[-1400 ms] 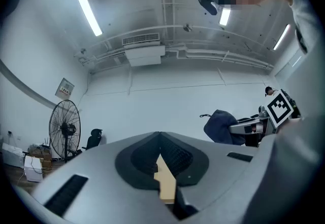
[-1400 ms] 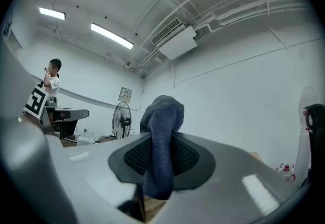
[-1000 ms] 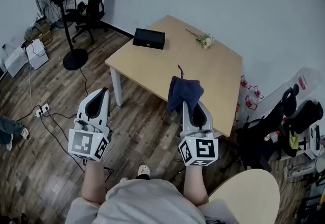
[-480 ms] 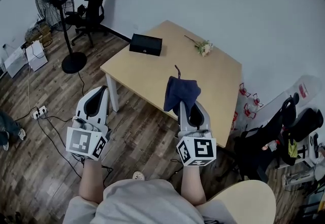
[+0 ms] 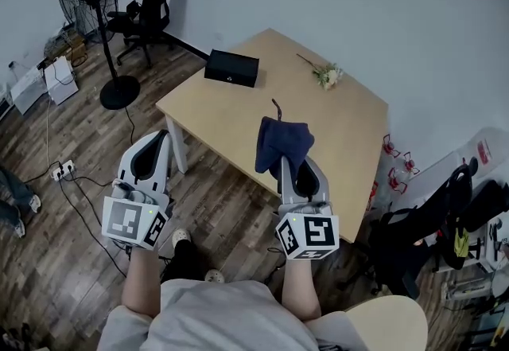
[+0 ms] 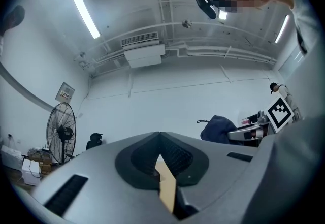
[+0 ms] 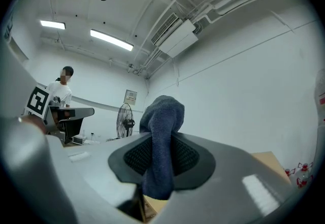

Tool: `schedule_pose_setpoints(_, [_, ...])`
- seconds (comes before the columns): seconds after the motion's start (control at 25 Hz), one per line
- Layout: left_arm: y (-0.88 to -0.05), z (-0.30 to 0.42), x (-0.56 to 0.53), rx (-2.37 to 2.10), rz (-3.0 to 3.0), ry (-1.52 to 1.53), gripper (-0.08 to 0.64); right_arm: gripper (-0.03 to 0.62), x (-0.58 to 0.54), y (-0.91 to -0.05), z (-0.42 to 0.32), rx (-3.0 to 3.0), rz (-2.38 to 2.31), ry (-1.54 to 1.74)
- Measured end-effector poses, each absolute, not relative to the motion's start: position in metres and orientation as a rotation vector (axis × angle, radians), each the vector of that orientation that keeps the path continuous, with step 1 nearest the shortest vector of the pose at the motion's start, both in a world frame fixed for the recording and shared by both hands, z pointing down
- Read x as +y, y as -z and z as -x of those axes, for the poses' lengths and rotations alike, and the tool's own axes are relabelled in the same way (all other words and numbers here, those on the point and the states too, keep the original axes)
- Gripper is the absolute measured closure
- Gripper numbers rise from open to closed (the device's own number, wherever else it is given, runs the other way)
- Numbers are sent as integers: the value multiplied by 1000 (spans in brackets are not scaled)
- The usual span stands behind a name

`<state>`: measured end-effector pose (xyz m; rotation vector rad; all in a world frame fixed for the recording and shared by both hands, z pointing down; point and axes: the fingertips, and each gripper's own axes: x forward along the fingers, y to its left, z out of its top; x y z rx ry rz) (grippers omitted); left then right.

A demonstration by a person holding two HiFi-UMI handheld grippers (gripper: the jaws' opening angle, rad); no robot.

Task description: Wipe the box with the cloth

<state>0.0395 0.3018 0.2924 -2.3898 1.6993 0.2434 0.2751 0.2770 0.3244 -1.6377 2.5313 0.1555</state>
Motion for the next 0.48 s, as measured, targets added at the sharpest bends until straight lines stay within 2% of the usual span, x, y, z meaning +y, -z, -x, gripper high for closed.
schedule_pose_setpoints(0.48, [-286, -2, 189, 1649, 2420, -238, 552, 494, 169, -320, -235, 2502, 1663, -137])
